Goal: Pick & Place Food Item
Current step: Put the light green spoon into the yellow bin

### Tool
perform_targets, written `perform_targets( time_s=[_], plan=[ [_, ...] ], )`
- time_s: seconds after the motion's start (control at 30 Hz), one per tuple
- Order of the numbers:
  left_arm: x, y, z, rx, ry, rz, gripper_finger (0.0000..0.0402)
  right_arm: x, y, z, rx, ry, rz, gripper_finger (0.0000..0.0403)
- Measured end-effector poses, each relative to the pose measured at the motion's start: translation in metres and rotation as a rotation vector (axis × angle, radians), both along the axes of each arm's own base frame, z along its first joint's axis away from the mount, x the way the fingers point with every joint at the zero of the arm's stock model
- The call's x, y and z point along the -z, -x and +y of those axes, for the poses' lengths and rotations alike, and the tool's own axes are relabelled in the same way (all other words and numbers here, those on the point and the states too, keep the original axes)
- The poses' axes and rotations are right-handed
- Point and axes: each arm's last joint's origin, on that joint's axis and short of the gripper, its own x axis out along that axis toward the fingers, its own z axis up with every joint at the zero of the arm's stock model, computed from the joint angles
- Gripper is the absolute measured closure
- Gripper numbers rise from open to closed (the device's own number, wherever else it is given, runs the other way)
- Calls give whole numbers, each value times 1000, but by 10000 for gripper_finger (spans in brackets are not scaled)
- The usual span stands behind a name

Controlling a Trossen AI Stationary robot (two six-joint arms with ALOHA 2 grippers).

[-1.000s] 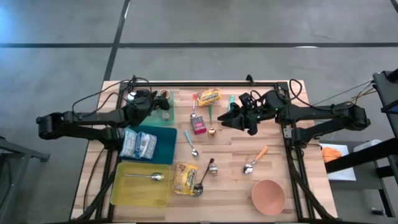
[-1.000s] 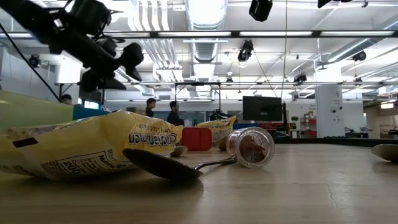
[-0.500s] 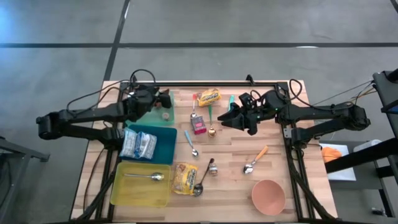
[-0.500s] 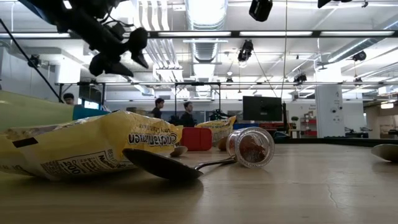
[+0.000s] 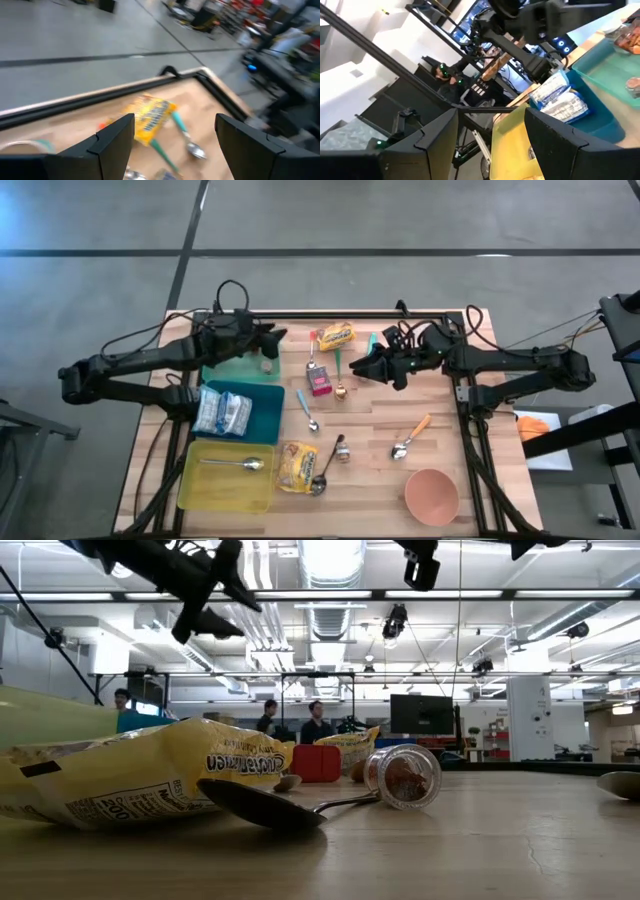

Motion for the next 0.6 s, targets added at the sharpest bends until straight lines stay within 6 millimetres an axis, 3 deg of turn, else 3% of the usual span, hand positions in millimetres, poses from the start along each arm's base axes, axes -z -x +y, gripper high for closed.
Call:
perform_targets(
  time_s=[0.2,0.6],
  plan=[
    [-11,-3,-4,156,43,-46,117,6,1,-7,27,-15,64,175],
    [-10,-7,-14,336,165,-80,117,15,3,-16,86,-54,160,175]
  ],
)
